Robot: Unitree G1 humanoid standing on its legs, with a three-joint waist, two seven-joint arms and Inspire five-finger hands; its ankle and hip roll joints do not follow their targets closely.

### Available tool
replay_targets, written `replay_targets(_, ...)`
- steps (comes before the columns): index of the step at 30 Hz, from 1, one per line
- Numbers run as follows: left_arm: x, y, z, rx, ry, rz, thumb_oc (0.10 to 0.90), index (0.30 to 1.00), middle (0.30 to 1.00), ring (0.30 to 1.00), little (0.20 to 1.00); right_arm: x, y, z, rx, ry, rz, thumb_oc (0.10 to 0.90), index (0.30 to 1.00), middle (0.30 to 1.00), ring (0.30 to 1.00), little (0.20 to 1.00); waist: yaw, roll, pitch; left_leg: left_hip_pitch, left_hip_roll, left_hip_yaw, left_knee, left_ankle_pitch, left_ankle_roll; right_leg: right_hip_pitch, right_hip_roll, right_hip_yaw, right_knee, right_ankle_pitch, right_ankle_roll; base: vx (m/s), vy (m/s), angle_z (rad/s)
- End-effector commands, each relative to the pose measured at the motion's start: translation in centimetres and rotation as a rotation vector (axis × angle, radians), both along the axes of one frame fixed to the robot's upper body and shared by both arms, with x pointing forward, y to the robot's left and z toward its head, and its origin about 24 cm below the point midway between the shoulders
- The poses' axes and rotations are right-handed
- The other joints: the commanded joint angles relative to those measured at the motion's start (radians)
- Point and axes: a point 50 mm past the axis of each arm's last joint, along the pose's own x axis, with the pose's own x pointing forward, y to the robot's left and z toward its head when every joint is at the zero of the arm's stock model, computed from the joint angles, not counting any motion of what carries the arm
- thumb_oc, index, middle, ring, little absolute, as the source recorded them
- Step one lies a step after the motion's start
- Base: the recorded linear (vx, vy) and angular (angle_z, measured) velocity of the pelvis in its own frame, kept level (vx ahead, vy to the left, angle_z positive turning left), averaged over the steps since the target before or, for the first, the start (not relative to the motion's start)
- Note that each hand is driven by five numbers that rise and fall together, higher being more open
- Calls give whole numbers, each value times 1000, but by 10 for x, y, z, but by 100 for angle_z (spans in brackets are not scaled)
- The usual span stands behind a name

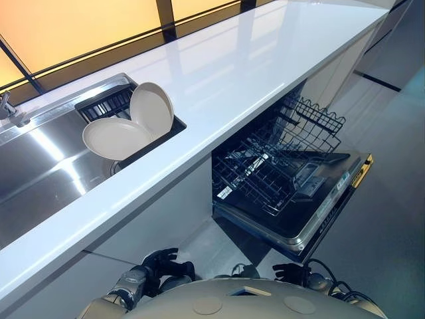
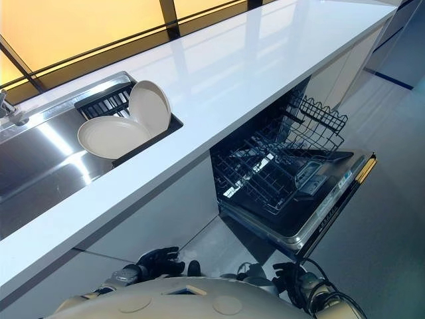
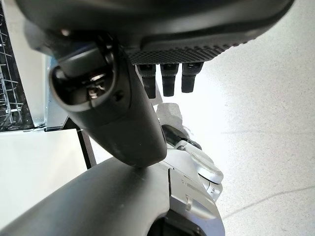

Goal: Pick up plates and place into dishwasher.

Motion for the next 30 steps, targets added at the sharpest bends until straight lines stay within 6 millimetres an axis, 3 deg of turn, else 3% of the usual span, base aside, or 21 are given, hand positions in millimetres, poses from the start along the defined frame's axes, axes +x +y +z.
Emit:
replay_targets(1, 9, -4, 0, 25, 0, -28, 800, 900, 900, 900, 900, 31, 41, 0, 128, -105, 58, 800, 900, 900, 900, 900, 21, -39, 16, 60, -81, 36, 6, -102, 57, -30, -33, -2, 65, 8, 60, 0, 0, 0)
replay_targets(7, 16, -7, 2, 13, -43, -39, 800, 900, 900, 900, 900, 30, 42, -1, 127, -102, 68, 800, 900, 900, 900, 900, 20, -37, 14, 63, -82, 38, 6, -104, 58, -29, -35, -3, 67, 7, 61, 0, 0, 0)
replay_targets(10, 28, -10, 7, -12, -134, -29, 800, 900, 900, 900, 900, 32, 42, 0, 126, -105, 73, 800, 900, 900, 900, 900, 19, -36, 15, 64, -83, 39, 6, -104, 58, -30, -34, -1, 71, 5, 61, 0, 0, 0)
replay_targets(14, 63, -22, 25, -48, -359, -133, 800, 900, 900, 900, 900, 37, 40, 2, 122, -108, 82, 800, 900, 900, 900, 900, 21, -33, 22, 62, -82, 40, 6, -102, 56, -33, -33, 1, 75, 6, 61, -9, 2, 0)
replay_targets(18, 107, -52, 59, -185, -554, -346, 800, 900, 900, 900, 900, 44, 37, 5, 116, -120, 89, 800, 900, 900, 900, 900, 25, -28, 37, 53, -80, 38, 6, -97, 55, -42, -32, -1, 78, 11, 62, -62, -1, 1)
replay_targets(19, 121, -66, 76, -261, -606, -416, 800, 900, 900, 900, 900, 47, 36, 6, 115, -126, 92, 800, 900, 900, 900, 900, 25, -25, 41, 50, -80, 36, 6, -95, 54, -45, -32, -2, 78, 14, 63, -59, -4, 0)
replay_targets(22, 139, -86, 107, -396, -702, -516, 800, 900, 900, 900, 900, 49, 36, 8, 111, -135, 102, 800, 900, 900, 900, 900, 23, -20, 46, 43, -80, 33, 6, -94, 54, -51, -32, -2, 77, 17, 67, -54, -2, 1)
replay_targets(24, 155, -109, 155, -587, -816, -607, 800, 900, 900, 900, 900, 49, 37, 9, 108, -149, 103, 800, 900, 900, 900, 900, 18, -16, 52, 37, -79, 33, 6, -93, 55, -56, -33, -5, 75, 22, 70, -55, -6, 1)
replay_targets(30, 149, -149, 255, -1125, -916, -687, 800, 900, 900, 900, 900, 37, 38, 5, 103, -156, 61, 800, 900, 900, 900, 900, 22, -13, 55, 30, -80, 22, 6, -97, 61, -50, -35, -12, 59, 26, 74, -18, -23, 9)
